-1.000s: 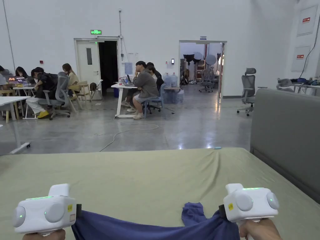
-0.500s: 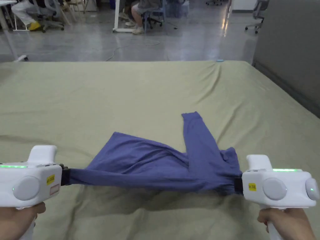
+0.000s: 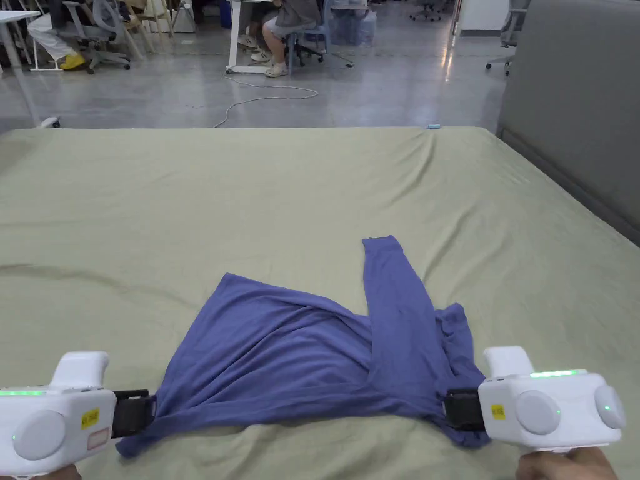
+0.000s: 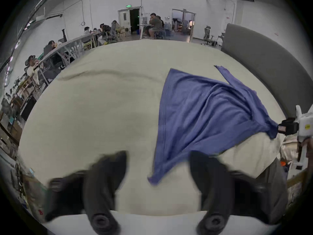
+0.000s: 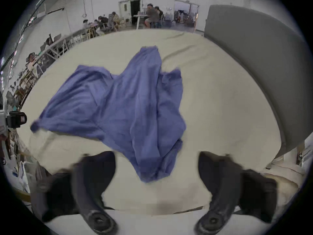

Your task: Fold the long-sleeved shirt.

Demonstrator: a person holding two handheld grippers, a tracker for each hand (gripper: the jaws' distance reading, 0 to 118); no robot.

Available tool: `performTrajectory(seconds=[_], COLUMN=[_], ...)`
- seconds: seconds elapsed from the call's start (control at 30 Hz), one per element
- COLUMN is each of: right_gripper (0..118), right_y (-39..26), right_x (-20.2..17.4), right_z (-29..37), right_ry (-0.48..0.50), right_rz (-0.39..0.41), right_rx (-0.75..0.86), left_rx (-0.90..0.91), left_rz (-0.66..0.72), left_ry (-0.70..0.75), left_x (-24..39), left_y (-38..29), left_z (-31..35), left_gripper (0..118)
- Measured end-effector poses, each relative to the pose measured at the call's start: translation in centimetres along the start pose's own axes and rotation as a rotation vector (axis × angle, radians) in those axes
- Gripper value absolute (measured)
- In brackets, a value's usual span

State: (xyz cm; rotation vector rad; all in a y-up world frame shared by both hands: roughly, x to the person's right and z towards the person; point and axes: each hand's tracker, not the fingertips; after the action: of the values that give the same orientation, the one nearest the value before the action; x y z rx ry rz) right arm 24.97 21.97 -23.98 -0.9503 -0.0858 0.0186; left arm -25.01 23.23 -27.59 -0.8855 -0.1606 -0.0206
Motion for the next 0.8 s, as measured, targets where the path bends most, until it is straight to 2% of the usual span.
performTrajectory(seconds=[0.03, 0.07, 0.13, 0.17, 0.2, 0.23, 0.27, 0.3, 0.33, 0.37, 0.5, 0.53, 0.57, 0.6, 0.63, 0.67, 0.73, 0.77, 0.8], right_gripper=[104, 104, 104, 99, 73, 34, 0, 0, 0, 0, 0, 3, 27, 66, 75, 72, 71, 71, 71], right_y=[0.5, 0.9, 1.9, 2.2, 2.6, 2.9, 3.0, 2.9, 2.7, 2.5, 1.8, 1.5, 1.3, 1.3, 1.1, 1.0, 0.7, 0.5, 0.2], right_x=[0.3, 0.7, 1.0, 1.1, 1.4, 1.3, 1.2, 1.2, 1.5, 1.6, 1.2, 1.1, 1.1, 0.8, 0.6, 0.5, 0.0, 0.0, 0.0], right_z=[1.5, 2.3, 3.6, 4.0, 4.3, 4.3, 4.0, 3.9, 3.5, 3.2, 2.6, 2.4, 2.2, 1.7, 1.1, 0.5, -0.9, -1.4, -2.1], right_ry=[0.012, 0.017, 0.004, 0.009, 0.015, 0.011, 0.001, -0.012, 0.002, 0.028, 0.031, 0.038, 0.044, 0.049, 0.051, 0.043, 0.018, 0.016, 0.023], right_rz=[-0.013, -0.024, -0.048, -0.057, -0.068, -0.068, -0.076, -0.064, -0.06, -0.051, -0.051, -0.048, -0.045, -0.04, -0.029, -0.019, -0.006, -0.003, -0.004], right_rx=[0.071, 0.104, 0.13, 0.133, 0.146, 0.146, 0.139, 0.161, 0.134, 0.114, 0.098, 0.097, 0.098, 0.089, 0.063, 0.039, 0.009, -0.006, -0.023], left_rx=[0.027, 0.056, 0.075, 0.079, 0.078, 0.074, 0.075, 0.082, 0.086, 0.089, 0.058, 0.057, 0.06, 0.068, 0.071, 0.072, 0.086, 0.087, 0.076], left_rz=[0.012, 0.018, 0.018, 0.017, 0.017, 0.009, -0.003, -0.021, -0.026, -0.027, -0.024, -0.025, -0.023, -0.014, -0.002, 0.002, -0.014, -0.03, -0.048], left_ry=[-0.012, -0.024, -0.031, -0.031, -0.027, -0.018, -0.02, -0.021, -0.01, -0.013, -0.053, -0.06, -0.068, -0.086, -0.114, -0.128, -0.102, -0.1, -0.111], left_x=[0.0, 0.1, 0.4, 0.6, 0.9, 1.3, 1.6, 2.0, 2.3, 2.4, 2.6, 2.6, 2.7, 2.7, 2.7, 2.8, 3.6, 3.9, 4.1], left_y=[0.7, 1.2, 2.2, 2.5, 2.9, 3.2, 3.2, 3.2, 3.1, 3.1, 3.3, 3.6, 3.9, 4.6, 5.4, 6.3, 8.4, 9.5, 11.0], left_z=[0.7, 1.2, 1.8, 1.9, 2.0, 2.0, 1.8, 1.7, 1.3, 1.1, 0.2, -0.1, -0.3, -0.6, -1.0, -1.4, -2.7, -3.5, -4.7], left_gripper=[93, 97, 97, 97, 95, 87, 60, 7, 0, 0, 0, 0, 0, 0, 2, 16, 77, 97, 101])
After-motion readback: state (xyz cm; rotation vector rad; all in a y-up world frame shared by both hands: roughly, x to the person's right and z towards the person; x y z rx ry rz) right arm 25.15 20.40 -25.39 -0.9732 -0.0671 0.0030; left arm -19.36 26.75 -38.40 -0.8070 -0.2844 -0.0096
